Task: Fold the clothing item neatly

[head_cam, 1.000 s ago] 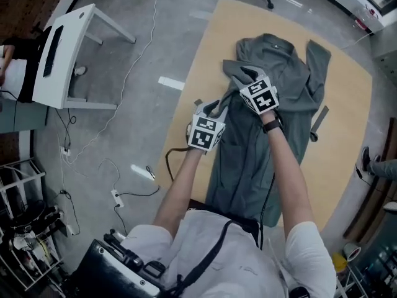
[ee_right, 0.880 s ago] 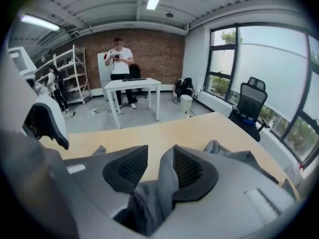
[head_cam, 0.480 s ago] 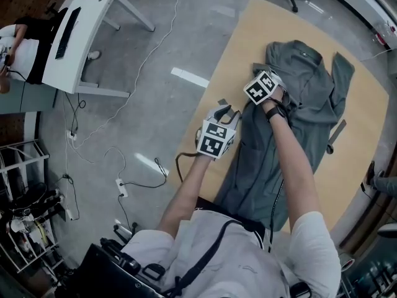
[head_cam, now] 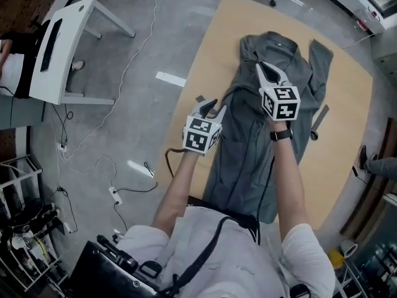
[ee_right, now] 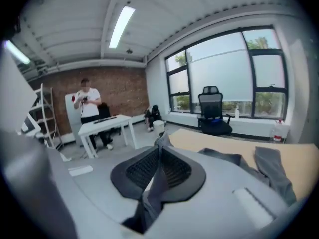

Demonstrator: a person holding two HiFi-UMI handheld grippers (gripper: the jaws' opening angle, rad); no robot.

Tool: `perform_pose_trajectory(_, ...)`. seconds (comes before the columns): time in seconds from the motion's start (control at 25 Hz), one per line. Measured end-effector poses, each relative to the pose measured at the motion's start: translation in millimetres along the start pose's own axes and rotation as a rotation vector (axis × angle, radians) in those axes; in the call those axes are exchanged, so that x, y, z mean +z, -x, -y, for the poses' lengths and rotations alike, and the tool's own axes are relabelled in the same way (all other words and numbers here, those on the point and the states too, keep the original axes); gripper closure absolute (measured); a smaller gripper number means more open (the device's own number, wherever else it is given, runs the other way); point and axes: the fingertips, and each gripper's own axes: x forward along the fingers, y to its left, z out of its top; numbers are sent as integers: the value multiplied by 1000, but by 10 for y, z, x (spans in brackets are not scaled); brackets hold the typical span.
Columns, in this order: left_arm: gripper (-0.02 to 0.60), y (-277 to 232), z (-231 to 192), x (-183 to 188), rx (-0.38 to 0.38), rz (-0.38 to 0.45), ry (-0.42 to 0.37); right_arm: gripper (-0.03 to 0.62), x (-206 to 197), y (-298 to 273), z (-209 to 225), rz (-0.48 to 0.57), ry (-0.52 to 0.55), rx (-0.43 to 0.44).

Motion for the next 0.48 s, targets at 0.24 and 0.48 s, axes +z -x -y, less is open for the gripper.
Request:
perform_pose_trajectory(0.24, 457, -170, 343, 47, -42, -2, 9, 563, 19, 1233, 1015, 199, -252, -216)
perform_pose_trajectory(0.48, 457, -362, 726, 76, -78, -24, -34, 564, -628, 1963, 1778, 227, -430, -375)
